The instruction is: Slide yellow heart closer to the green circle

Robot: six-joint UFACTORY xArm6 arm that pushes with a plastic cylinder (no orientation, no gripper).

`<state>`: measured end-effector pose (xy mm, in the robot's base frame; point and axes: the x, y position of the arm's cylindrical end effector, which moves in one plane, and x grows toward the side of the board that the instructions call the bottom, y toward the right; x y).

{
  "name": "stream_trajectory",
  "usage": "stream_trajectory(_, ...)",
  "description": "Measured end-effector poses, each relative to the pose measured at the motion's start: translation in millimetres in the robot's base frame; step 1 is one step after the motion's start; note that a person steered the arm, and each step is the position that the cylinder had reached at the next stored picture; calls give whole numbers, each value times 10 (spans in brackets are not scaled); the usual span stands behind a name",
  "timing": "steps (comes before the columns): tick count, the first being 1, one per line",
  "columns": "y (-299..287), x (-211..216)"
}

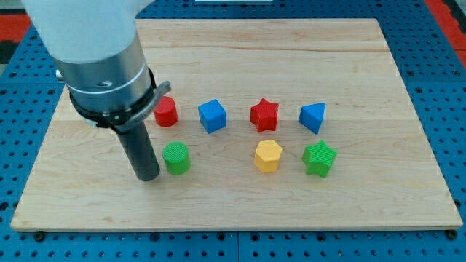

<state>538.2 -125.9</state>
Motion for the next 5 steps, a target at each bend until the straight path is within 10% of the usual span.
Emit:
stream_trajectory(3,744,-181)
stream_trajectory(5,-907,-514)
